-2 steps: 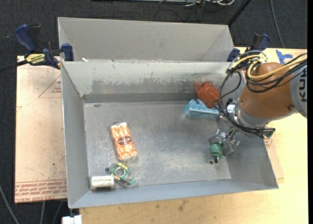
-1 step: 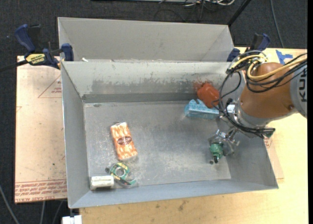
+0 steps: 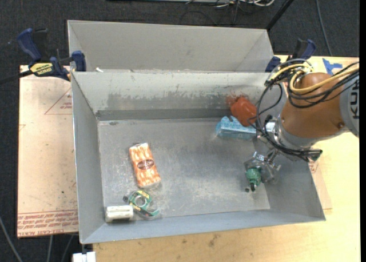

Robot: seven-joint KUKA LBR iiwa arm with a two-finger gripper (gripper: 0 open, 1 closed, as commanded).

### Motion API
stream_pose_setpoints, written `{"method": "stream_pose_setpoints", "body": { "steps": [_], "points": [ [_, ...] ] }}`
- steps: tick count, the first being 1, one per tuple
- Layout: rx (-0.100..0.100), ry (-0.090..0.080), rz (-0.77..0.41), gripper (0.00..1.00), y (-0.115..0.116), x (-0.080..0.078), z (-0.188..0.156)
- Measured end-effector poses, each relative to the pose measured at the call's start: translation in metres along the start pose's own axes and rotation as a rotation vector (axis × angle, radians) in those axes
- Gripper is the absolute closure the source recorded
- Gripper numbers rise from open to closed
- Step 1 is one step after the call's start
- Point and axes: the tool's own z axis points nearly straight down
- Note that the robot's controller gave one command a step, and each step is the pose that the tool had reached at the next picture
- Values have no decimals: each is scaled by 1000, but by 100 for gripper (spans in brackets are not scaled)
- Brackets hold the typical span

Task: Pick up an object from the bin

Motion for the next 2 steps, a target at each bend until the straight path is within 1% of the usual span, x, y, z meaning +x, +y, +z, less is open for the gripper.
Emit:
{"method": "stream_pose_setpoints", "body": {
  "steps": [2],
  "points": [
    [0, 6, -1, 100, 0, 0, -12]
  ]
}}
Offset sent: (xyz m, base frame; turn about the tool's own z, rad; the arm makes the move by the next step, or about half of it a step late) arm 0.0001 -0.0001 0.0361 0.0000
